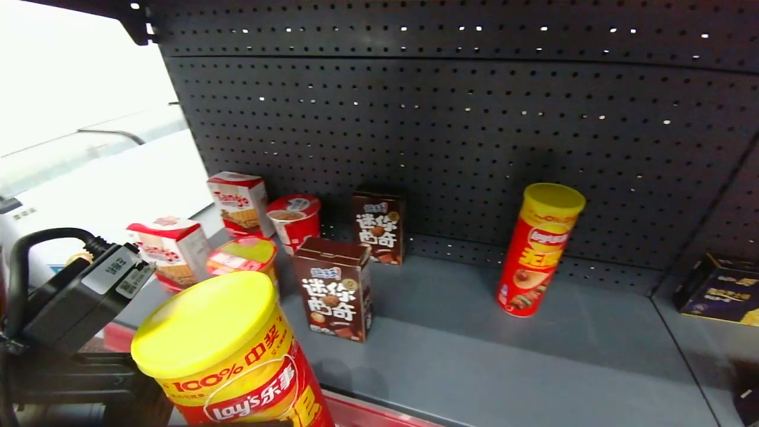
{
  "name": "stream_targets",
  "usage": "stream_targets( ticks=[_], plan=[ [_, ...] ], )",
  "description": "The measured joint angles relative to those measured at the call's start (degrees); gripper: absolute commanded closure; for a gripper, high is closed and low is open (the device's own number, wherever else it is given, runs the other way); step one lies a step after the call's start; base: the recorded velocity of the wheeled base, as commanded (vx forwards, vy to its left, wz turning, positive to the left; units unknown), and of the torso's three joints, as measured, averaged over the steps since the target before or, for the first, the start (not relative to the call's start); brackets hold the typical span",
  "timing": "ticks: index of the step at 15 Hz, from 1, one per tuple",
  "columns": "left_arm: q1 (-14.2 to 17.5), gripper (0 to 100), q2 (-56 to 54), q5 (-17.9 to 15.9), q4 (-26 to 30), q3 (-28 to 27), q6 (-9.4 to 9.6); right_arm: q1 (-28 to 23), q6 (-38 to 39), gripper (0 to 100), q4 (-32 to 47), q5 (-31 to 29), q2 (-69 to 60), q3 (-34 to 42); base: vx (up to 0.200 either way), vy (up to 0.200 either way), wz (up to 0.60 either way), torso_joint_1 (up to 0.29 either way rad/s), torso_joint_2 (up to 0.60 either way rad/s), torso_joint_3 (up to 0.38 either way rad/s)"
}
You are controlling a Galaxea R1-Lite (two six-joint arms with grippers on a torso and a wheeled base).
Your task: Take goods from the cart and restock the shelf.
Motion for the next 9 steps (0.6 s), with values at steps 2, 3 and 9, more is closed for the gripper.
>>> stream_targets(
  ticks=[2, 3, 9],
  plan=[
    [0.00, 100, 0.00, 0.00, -0.01, 0.00, 0.00, 0.00, 0.00, 0, 0.00, 0.00, 0.00, 0.00, 0.000, 0.000, -0.60, 0.002, 0.00, 0.000],
    [0.01, 100, 0.00, 0.10, 0.00, 0.00, 0.00, 0.00, 0.00, 0, 0.02, -0.02, 0.00, 0.00, 0.000, 0.000, -0.60, 0.002, 0.00, 0.007],
    [0.00, 100, 0.00, 1.28, -0.09, 1.07, -0.07, -0.07, 0.00, 0, 0.02, 0.00, 0.00, -0.05, 0.000, 0.000, 0.00, 0.000, 0.00, 0.000]
  ],
)
